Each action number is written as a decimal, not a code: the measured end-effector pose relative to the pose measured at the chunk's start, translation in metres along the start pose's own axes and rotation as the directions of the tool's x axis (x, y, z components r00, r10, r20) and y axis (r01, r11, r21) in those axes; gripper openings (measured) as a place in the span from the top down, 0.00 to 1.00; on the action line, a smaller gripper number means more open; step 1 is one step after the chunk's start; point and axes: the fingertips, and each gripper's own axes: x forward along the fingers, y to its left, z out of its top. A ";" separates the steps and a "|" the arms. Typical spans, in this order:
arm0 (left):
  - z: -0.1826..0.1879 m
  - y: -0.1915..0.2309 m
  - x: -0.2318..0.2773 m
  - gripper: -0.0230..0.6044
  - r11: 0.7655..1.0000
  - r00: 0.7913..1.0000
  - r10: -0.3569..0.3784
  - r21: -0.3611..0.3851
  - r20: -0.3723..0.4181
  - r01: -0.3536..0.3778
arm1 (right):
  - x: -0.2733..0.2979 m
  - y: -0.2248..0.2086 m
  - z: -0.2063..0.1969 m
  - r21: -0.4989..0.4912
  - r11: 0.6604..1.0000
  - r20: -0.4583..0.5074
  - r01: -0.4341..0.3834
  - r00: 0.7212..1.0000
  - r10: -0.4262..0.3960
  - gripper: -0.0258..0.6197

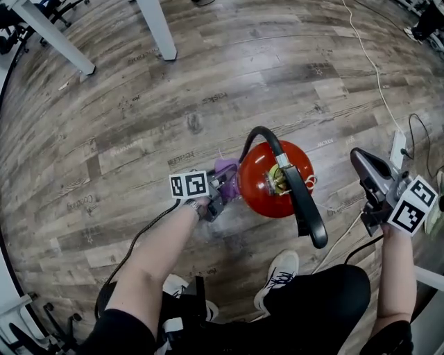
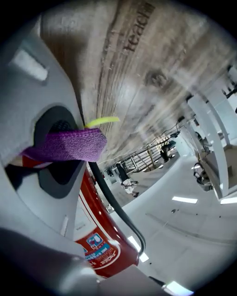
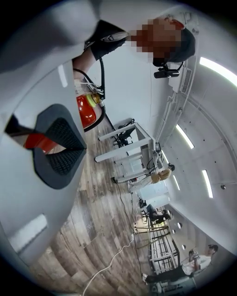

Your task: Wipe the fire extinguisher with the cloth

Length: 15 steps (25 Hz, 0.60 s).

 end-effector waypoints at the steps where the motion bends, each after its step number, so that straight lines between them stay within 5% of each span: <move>1: -0.004 0.009 0.001 0.88 1.000 1.000 0.006 -0.027 0.024 -0.005 | -0.002 -0.002 -0.006 0.011 1.000 -0.005 0.007 1.000 -0.007 0.95; 5: -0.005 0.019 0.000 0.88 0.997 0.994 -0.023 -0.070 0.110 0.030 | -0.003 -0.002 -0.025 0.040 0.999 -0.023 0.025 0.999 -0.024 0.95; 8: -0.004 0.009 -0.004 0.88 0.994 0.995 -0.055 -0.088 0.085 0.063 | -0.005 0.002 -0.025 0.040 0.999 -0.016 0.027 1.000 -0.026 0.96; 15: 0.045 -0.119 -0.036 0.88 0.946 0.952 -0.304 -0.102 0.039 0.306 | -0.005 0.012 -0.009 0.038 0.999 0.049 0.012 0.999 -0.014 0.96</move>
